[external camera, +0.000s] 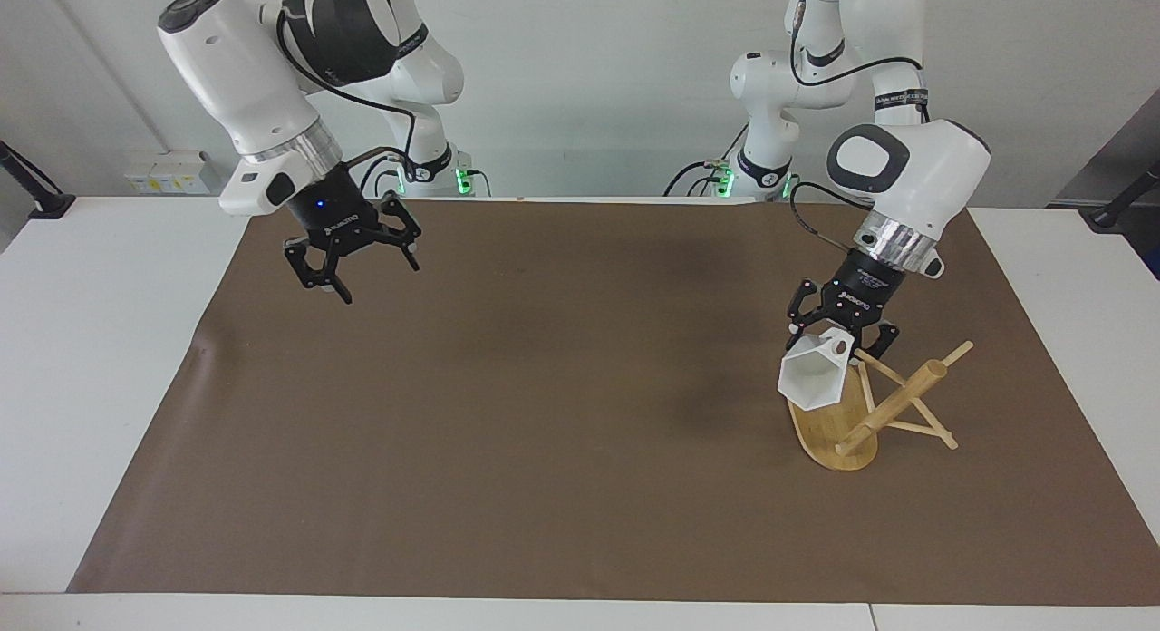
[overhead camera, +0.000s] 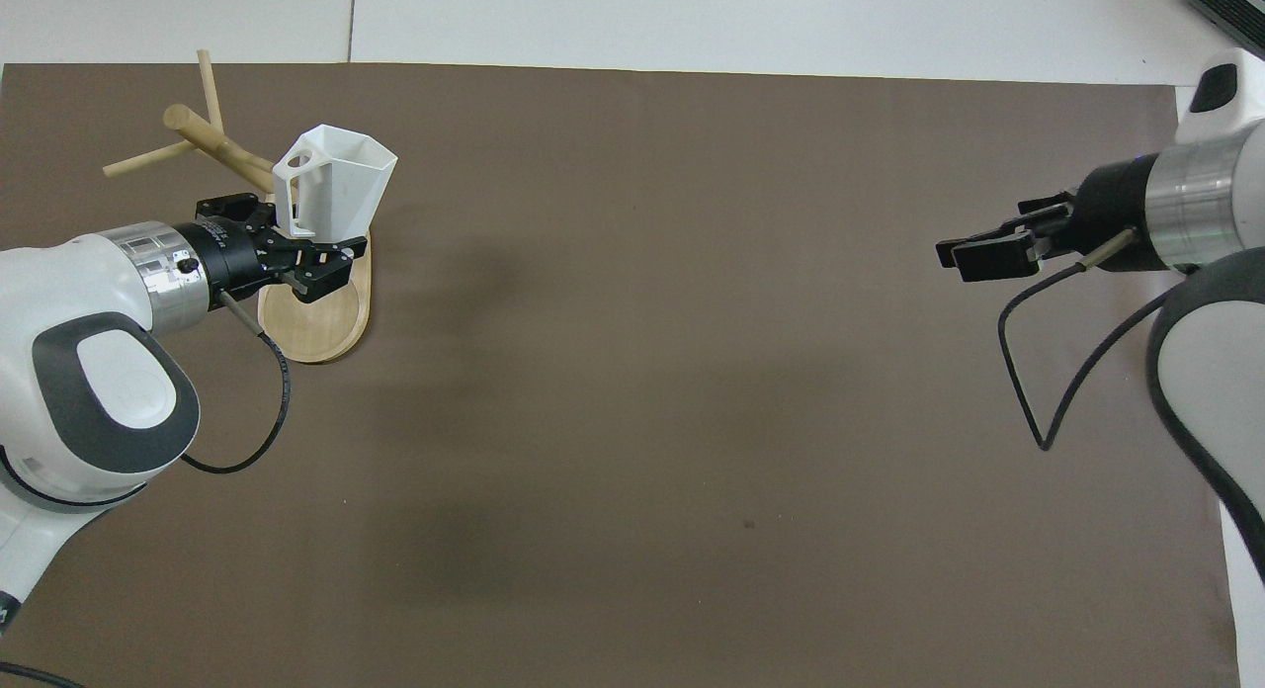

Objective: Hang cup on rack
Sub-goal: 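Move the cup onto the mug tree peg while the right gripper withdraws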

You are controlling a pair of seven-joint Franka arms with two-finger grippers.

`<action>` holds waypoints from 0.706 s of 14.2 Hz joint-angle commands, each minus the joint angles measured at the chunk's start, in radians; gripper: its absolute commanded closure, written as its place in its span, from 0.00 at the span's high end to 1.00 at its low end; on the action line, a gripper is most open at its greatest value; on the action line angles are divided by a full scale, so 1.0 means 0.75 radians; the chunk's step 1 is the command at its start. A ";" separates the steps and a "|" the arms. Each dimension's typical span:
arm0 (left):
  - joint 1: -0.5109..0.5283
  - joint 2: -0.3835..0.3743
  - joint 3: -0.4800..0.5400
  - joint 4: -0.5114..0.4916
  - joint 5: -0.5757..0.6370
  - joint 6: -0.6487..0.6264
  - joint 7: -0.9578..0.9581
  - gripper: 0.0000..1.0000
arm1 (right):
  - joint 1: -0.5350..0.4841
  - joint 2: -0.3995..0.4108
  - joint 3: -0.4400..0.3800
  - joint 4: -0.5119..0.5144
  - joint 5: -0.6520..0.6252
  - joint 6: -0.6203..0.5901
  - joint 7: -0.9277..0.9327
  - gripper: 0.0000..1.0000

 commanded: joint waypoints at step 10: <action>0.025 0.012 0.006 0.046 0.009 -0.084 -0.023 0.00 | -0.011 -0.011 -0.145 0.083 -0.150 -0.282 -0.011 1.00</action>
